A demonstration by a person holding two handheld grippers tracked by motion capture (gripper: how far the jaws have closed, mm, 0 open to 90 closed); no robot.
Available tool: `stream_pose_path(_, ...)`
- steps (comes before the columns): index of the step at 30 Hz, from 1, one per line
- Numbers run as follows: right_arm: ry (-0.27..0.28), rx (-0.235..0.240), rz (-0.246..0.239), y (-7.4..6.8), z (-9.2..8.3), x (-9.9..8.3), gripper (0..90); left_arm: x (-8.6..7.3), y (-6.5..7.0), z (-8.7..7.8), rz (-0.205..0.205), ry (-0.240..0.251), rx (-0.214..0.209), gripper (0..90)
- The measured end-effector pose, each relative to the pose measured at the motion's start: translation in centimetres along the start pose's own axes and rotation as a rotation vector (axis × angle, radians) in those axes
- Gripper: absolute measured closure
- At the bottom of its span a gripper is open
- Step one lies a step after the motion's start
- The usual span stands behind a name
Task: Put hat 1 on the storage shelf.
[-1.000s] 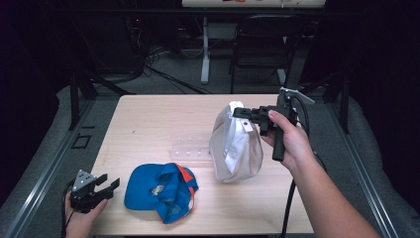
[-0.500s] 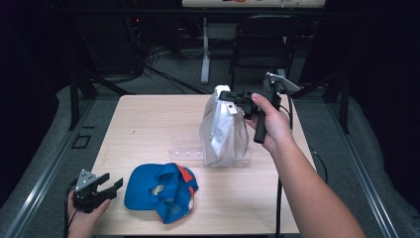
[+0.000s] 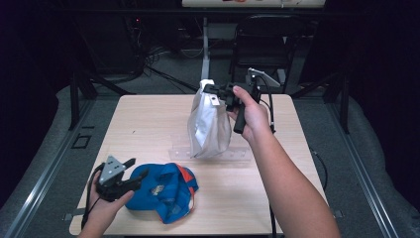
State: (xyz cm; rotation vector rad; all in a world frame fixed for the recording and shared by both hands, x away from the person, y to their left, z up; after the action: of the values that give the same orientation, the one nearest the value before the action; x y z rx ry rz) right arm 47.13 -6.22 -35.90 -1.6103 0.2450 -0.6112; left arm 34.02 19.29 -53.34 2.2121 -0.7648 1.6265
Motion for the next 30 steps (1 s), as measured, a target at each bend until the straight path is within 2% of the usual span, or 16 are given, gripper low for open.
stream_pose_path(2, 0.014, -0.003, 0.009, 0.1, 0.4, 0.1, 81.6, 0.6, 1.3, 1.3, 0.018, -0.003, -0.018, 42.1)
stream_pose_path(4, 0.013, 0.0, 0.009, 0.1, 0.5, 0.1, 81.6, 0.9, 1.7, 1.8, 0.019, -0.007, -0.027, 42.1)
stream_pose_path(5, 0.021, -0.006, 0.008, 0.1, 0.7, 0.1, 81.6, 1.4, 2.6, 2.8, 0.025, 0.0, -0.048, 42.1)
stream_pose_path(6, 0.021, -0.006, 0.008, 0.1, 0.7, 0.1, 81.6, 1.4, 2.6, 2.8, 0.025, 0.0, -0.048, 42.1)
stream_pose_path(7, 0.022, -0.014, 0.004, 0.3, 1.0, 0.1, 81.5, 1.9, 3.7, 3.8, 0.04, -0.002, -0.07, 42.1)
stream_pose_path(8, 0.022, -0.014, 0.004, 0.3, 1.0, 0.1, 81.5, 1.9, 3.7, 3.8, 0.04, -0.002, -0.07, 42.1)
stream_pose_path(9, 0.021, -0.016, 0.006, 0.4, 1.1, 0.2, 81.6, 2.4, 4.8, 4.8, 0.069, -0.001, -0.089, 42.1)
stream_pose_path(12, 0.029, -0.018, 0.008, 0.5, 1.2, 0.3, 81.6, 2.7, 5.6, 5.8, 0.083, -0.001, -0.095, 42.1)
stream_pose_path(13, 0.029, -0.021, 0.009, 0.5, 1.3, 0.2, 81.6, 2.9, 6.0, 6.8, 0.084, -0.003, -0.087, 42.2)
stream_pose_path(14, 0.03, -0.019, 0.009, 0.5, 1.3, 0.2, 81.5, 2.9, 6.0, 6.8, 0.084, -0.003, -0.087, 42.4)
stream_pose_path(16, 0.03, -0.023, 0.01, 0.5, 1.4, 0.1, 81.5, 2.8, 6.5, 8.0, 0.1, -0.025, -0.087, 43.6)
stream_pose_path(20, 0.019, -0.022, 0.003, 0.5, 1.5, -0.1, 81.5, 2.7, 7.1, 9.1, 0.124, -0.046, -0.089, 51.3)
stream_pose_path(21, 0.016, -0.021, 0.004, 0.5, 1.5, -0.2, 81.5, 2.8, 7.1, 9.6, 0.159, -0.054, -0.069, 53.6)
stream_pose_path(23, 0.018, -0.016, 0.006, 0.4, 1.6, -0.3, 81.4, 2.9, 7.0, 9.9, 0.169, -0.066, -0.06, 58.6)
stream_pose_path(28, 0.015, -0.019, 0.003, 0.6, 1.5, -0.6, 81.4, 2.8, 6.8, 10.2, 0.174, -0.08, -0.067, 76.6)
stream_pose_path(30, 0.009, -0.019, 0.001, 0.6, 1.4, -0.6, 81.4, 2.8, 6.5, 10.1, 0.161, -0.078, -0.071, 82.3)
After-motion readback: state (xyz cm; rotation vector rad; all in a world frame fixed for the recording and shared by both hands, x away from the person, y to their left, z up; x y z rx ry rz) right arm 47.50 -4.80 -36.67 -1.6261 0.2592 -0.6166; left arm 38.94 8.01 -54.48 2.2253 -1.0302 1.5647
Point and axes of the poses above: each handheld gripper's, and its own axes: z roughly forward along the jaws, x roughly out of its top, y roughly to its right, the point moved 8 cm from there along z, roughly forward along the jaws, and after that the axes turned 12 degrees about y, right-handed, at the moved point
